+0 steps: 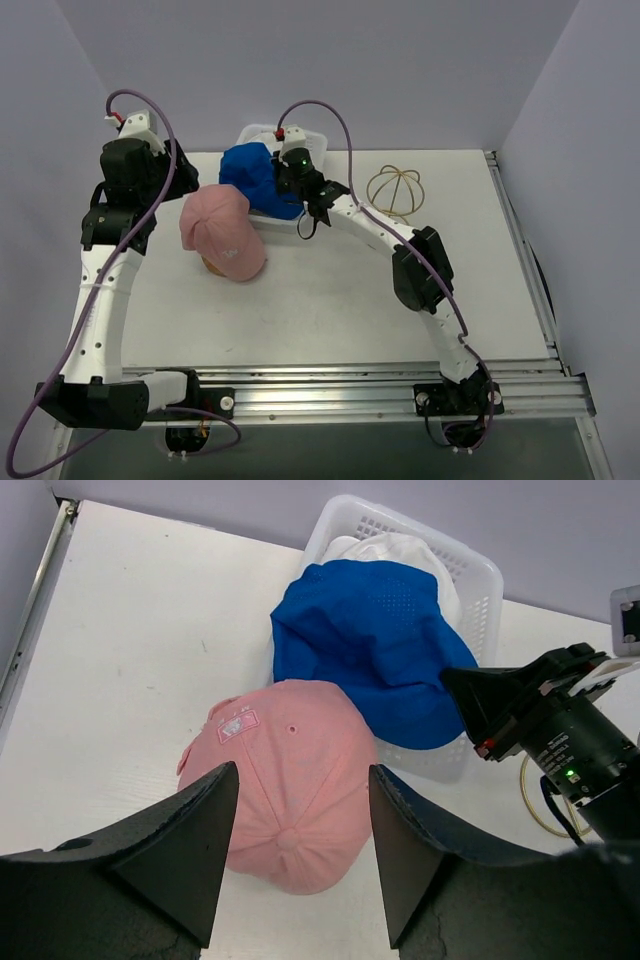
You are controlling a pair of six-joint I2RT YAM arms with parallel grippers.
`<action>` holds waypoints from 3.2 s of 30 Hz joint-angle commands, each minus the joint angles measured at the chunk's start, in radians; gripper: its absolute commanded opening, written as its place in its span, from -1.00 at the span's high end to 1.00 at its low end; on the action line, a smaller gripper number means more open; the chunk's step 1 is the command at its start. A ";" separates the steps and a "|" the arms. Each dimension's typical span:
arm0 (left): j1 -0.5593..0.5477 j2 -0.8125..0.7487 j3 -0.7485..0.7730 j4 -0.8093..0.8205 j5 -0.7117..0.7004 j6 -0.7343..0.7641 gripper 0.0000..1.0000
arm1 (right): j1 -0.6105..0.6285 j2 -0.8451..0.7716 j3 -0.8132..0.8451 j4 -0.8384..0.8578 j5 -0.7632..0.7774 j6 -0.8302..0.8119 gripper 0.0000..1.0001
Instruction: Stack the hats
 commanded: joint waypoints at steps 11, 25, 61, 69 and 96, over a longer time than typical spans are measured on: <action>-0.004 -0.069 0.030 -0.046 0.054 0.017 -0.29 | 0.018 -0.299 -0.027 0.034 0.057 -0.056 1.00; -0.007 -0.121 -0.053 0.051 0.358 -0.033 -0.33 | 0.121 -0.605 -0.130 -0.164 0.189 -0.049 1.00; -0.372 -0.291 -0.329 0.074 0.104 -0.104 -0.40 | 0.272 -1.380 -1.285 -0.366 0.459 0.484 0.26; -0.401 -0.279 -0.438 0.218 0.100 -0.164 -0.40 | 0.364 -1.201 -1.176 -0.350 0.450 0.424 0.34; -0.420 -0.557 -0.679 0.369 -0.063 -0.213 -0.40 | 0.213 -0.501 -1.027 -0.046 0.221 0.267 0.24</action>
